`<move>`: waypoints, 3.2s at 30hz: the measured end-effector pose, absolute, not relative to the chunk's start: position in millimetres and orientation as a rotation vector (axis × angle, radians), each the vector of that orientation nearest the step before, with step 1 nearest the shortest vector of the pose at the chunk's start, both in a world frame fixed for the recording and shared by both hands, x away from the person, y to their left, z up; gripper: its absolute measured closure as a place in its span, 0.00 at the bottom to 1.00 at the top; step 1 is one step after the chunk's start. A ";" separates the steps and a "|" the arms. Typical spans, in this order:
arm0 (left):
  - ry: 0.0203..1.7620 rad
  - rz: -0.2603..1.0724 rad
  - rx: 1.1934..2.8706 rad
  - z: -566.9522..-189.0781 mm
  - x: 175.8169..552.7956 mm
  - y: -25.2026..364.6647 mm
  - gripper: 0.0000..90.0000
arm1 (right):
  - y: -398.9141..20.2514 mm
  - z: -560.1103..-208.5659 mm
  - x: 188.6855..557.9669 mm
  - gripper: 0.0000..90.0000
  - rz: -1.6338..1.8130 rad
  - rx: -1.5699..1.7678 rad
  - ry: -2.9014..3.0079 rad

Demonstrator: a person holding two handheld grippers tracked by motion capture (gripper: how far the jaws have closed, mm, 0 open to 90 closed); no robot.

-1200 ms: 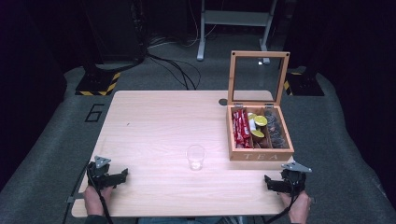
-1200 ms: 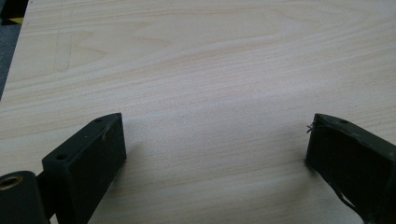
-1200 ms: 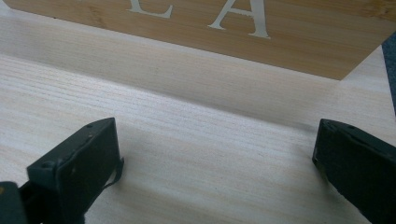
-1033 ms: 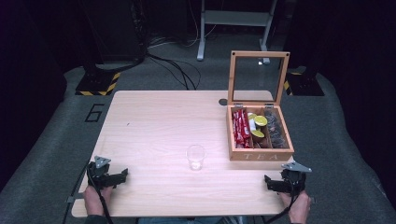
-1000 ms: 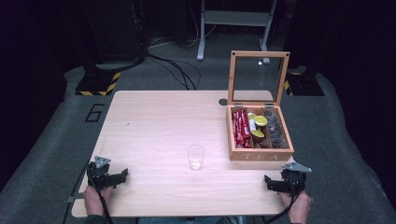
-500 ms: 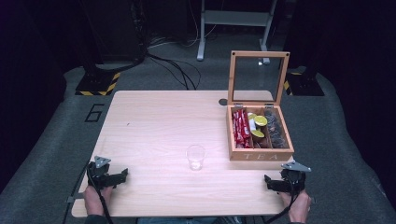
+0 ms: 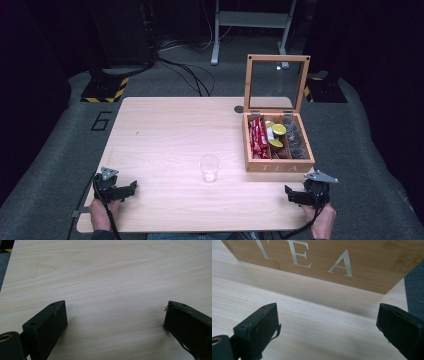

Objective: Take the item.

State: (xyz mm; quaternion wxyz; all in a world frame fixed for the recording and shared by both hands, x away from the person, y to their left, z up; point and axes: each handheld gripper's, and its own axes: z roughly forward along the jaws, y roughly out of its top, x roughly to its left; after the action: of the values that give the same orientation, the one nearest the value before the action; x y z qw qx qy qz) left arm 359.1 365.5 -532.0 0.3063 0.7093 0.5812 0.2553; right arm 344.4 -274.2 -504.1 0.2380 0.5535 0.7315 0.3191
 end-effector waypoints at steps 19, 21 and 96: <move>1.538 0.673 1.879 -531.8 359.1 365.6 0.05 | -275.4 -463.9 347.6 0.04 0.901 1.488 1.995; 1.538 0.672 1.879 -531.8 359.1 365.6 0.05 | -275.5 -459.8 350.1 0.04 0.900 1.475 1.997; 1.538 0.665 1.885 -531.4 358.9 365.9 0.05 | -271.0 -410.8 441.5 0.93 0.858 1.532 1.968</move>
State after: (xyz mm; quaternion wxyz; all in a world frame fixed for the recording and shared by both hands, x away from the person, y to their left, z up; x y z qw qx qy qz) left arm 358.9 365.9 -531.4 0.3047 0.7118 0.5809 0.2510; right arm 441.5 -271.0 -410.8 0.2495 0.5624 0.7227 0.3149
